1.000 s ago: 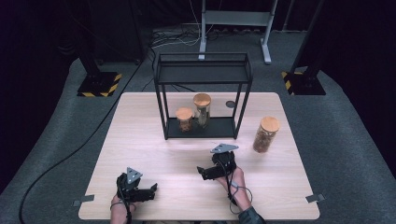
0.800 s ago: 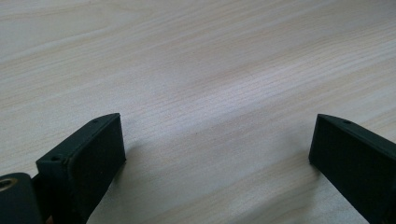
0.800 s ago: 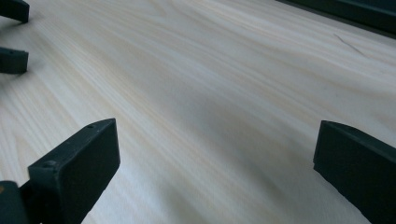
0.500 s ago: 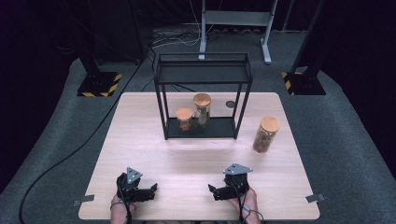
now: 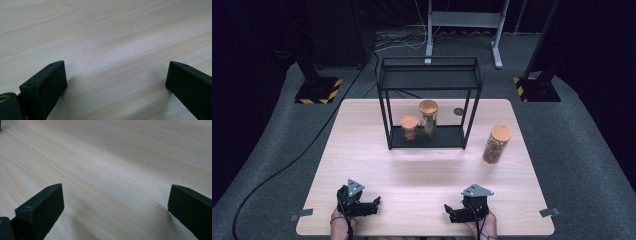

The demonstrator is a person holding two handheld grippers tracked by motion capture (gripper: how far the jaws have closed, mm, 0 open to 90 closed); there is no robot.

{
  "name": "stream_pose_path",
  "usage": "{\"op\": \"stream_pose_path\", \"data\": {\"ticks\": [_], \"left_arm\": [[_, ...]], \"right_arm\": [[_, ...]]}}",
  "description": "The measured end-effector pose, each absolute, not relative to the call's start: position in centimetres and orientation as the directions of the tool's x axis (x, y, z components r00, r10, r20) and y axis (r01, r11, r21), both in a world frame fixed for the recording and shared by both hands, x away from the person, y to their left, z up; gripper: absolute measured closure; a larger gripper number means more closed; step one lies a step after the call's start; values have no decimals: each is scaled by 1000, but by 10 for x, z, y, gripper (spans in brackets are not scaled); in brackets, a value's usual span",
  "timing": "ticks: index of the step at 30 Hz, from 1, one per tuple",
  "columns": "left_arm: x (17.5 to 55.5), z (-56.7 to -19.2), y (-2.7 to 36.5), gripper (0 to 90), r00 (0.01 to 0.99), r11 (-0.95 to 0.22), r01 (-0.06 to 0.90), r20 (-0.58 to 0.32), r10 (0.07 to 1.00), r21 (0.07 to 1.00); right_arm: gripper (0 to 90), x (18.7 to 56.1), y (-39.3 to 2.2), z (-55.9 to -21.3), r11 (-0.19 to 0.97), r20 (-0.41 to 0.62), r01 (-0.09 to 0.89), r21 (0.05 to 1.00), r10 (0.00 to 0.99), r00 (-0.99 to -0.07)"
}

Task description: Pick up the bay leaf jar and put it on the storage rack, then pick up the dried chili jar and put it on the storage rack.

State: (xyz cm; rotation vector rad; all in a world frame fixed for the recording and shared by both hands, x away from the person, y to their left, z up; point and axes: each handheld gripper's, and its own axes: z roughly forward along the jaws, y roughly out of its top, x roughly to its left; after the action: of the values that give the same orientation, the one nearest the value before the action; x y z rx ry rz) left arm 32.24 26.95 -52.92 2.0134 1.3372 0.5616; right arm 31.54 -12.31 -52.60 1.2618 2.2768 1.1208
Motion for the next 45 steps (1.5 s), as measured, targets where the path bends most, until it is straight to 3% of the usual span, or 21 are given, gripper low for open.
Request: {"op": "stream_pose_path", "data": {"ticks": [22, 33, 45], "left_arm": [[322, -529, 269, 28, 389, -270, 644, -2, 921, 716], [322, -529, 269, 29, 389, -270, 644, -2, 921, 716], [322, -529, 269, 28, 388, -270, 644, -2, 921, 716]], "right_arm": [[1, 310, -142, -525, 335, 55, 618, 711, 850, -524], [38, 312, -181, -517, 233, 67, 620, 749, 905, -421], [32, 337, -214, -497, 212, -11, 606, 767, 948, -318]]}}
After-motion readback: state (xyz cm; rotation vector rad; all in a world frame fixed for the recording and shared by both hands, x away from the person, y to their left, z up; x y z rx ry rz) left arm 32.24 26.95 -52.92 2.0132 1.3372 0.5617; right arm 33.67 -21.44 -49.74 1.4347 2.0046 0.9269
